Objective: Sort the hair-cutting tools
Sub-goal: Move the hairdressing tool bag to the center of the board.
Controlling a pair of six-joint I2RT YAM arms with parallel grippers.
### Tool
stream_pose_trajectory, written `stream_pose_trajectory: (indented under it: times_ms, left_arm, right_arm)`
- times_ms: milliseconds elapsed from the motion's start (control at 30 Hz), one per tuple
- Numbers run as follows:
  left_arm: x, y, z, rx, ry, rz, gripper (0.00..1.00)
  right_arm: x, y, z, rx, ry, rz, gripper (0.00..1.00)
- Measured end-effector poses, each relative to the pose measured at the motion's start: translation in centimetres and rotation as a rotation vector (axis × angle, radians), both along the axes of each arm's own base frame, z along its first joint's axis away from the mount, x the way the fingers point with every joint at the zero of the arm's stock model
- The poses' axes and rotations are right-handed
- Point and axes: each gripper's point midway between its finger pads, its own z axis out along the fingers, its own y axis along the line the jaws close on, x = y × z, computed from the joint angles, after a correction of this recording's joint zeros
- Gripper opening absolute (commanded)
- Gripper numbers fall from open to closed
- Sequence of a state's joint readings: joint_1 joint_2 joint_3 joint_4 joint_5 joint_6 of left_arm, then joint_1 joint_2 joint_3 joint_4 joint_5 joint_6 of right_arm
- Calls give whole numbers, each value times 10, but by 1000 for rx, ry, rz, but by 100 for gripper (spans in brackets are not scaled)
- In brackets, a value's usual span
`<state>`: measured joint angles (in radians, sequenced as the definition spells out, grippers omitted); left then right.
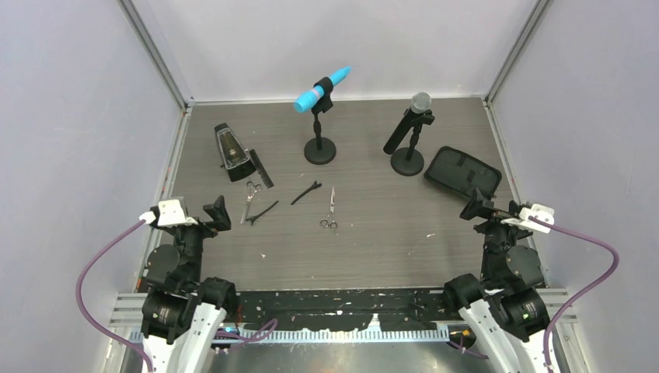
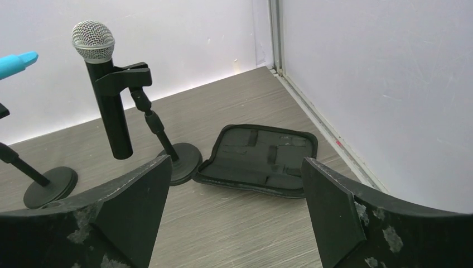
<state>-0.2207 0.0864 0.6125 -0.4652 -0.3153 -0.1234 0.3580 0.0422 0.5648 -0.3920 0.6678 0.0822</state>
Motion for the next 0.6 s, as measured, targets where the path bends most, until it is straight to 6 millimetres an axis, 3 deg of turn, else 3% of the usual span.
stream_pose_trajectory:
  times_ms: [200,333,600]
  left_arm:
    - [0,1,0,0,2,6,100]
    - [0,1,-1,1,6,6,100]
    - [-2,3,1,-3,-7,16,100]
  right_arm:
    - [9,11,-1,16,49,46,95]
    - [30,37,-6,3,150,146,95]
    - [91,100,-60,-31,518,359,95]
